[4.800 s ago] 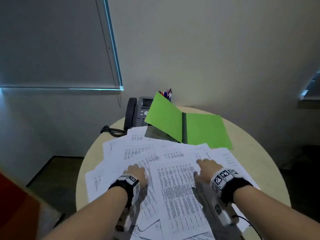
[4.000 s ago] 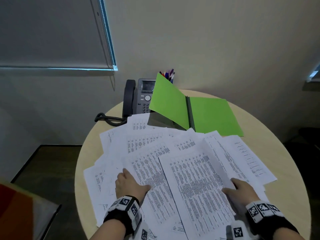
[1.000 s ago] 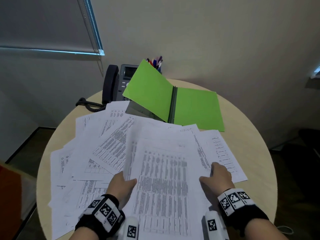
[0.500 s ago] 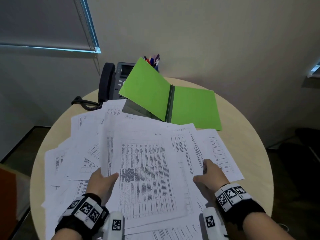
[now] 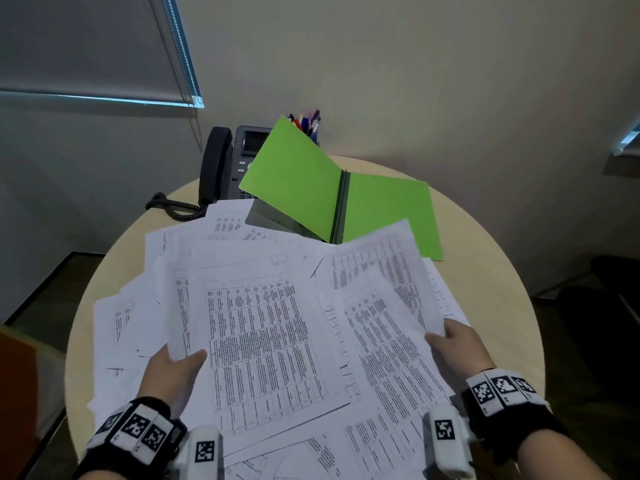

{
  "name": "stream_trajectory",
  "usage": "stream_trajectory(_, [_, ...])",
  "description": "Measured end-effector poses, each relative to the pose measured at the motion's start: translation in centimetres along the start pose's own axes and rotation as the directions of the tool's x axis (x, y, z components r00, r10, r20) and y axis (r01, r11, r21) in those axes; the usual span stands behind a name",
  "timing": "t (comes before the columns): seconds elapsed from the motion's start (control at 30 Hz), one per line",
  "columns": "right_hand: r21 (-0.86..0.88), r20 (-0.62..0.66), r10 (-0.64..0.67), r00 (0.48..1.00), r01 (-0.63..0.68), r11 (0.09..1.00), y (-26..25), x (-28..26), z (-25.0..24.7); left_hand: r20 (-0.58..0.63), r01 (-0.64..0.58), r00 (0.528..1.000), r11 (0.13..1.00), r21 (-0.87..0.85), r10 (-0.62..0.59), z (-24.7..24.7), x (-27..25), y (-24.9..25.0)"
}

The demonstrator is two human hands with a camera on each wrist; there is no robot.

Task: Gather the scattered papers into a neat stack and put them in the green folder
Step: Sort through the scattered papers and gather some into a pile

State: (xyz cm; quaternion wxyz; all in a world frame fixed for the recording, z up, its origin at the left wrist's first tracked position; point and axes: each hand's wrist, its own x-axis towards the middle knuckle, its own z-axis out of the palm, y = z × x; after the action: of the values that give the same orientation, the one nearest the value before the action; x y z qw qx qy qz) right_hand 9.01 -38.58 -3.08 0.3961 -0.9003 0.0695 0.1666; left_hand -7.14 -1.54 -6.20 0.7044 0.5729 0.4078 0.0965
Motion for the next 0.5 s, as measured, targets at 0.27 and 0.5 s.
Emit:
stream_trajectory(0.27, [-0.045,0.065,0.014,0.998,-0.011,0.999,0.0,-0.3,-1.2,0.022,-0.010,1.000,0.974,0.226,0.005,2.1,-0.7,-0.3])
stream_trajectory(0.5, [0.084,-0.206,-0.152,0.967,0.172,0.982,-2.5,-0.5,-7.8,0.012,-0.005,1.000,0.972,0.236,0.002,2.5,-1.6,0.8])
